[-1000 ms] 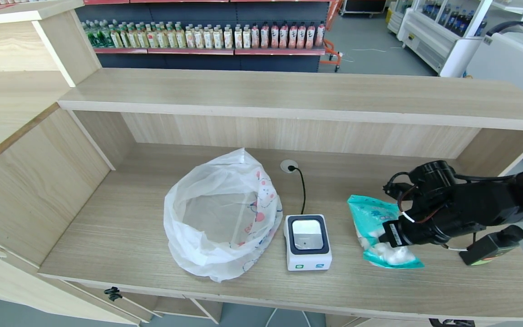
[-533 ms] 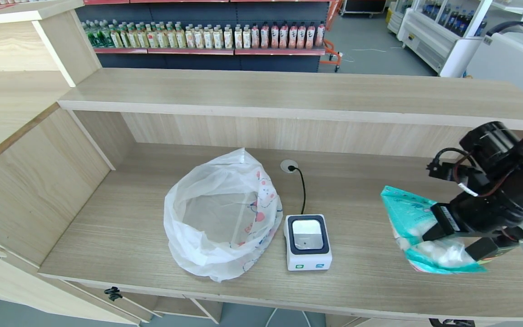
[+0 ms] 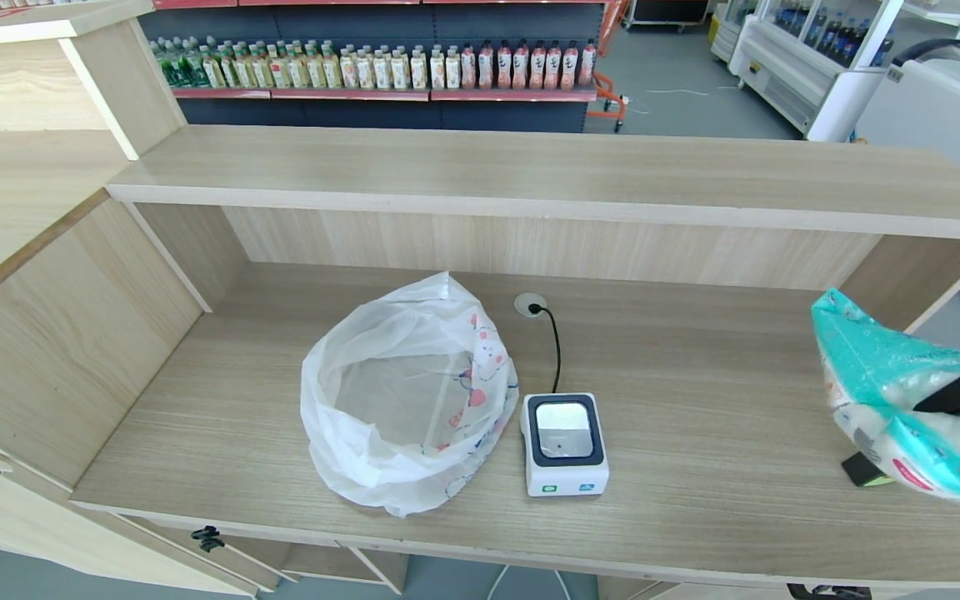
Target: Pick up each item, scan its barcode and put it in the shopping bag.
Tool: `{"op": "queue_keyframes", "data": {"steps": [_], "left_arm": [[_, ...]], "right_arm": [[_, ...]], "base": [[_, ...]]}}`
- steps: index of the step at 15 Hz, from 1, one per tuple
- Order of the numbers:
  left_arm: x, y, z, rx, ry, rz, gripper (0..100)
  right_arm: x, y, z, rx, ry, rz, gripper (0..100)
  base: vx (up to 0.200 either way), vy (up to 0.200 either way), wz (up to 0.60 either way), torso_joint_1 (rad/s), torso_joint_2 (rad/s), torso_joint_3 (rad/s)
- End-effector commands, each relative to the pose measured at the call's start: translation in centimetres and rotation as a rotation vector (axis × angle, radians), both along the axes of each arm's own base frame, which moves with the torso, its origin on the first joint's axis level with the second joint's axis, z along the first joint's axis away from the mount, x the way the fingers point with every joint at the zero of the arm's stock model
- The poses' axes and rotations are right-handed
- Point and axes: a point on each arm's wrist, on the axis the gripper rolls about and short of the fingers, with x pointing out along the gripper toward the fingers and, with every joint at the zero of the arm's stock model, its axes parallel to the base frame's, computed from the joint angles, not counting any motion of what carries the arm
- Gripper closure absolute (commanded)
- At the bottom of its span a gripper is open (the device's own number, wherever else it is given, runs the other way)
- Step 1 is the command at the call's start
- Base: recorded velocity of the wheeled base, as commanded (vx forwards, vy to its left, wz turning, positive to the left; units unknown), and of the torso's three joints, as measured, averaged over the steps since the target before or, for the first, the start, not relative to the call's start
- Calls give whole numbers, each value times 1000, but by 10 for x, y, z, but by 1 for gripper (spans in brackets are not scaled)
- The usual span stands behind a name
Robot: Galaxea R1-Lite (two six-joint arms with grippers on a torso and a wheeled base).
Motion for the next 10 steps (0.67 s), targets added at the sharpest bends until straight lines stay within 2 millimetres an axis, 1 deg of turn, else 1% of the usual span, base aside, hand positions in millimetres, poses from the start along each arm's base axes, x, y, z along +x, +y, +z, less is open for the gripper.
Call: {"op": "queue_keyframes", "data": {"steps": [1,2,3,5,8,9,10], "left_arm": [[0,0,0,0,1,0,0],[0,0,0,0,1,0,0],[0,0,0,0,1,0,0],[0,0,0,0,1,0,0],[0,0,0,0,1,0,0],[0,0,0,0,1,0,0],[0,0,0,0,1,-1,0]], "right_arm": [[-15,3,21,92,-142,90,100],[-19,5,24,145,-191,152,100],[-26,9,29,249,-264,244,100],[-28,20,31,401,-327,383,100],[-30,23,36,608,-394,466,100],[-33,24,39,711,-424,500,100],[-35,24,40,758,-437,516,100]], "base": [[0,0,0,0,0,0],[0,0,0,0,0,0],[0,0,0,0,0,0],[0,0,0,0,0,0],[0,0,0,0,0,0],[0,0,0,0,0,0],[0,0,0,0,0,0]]}}
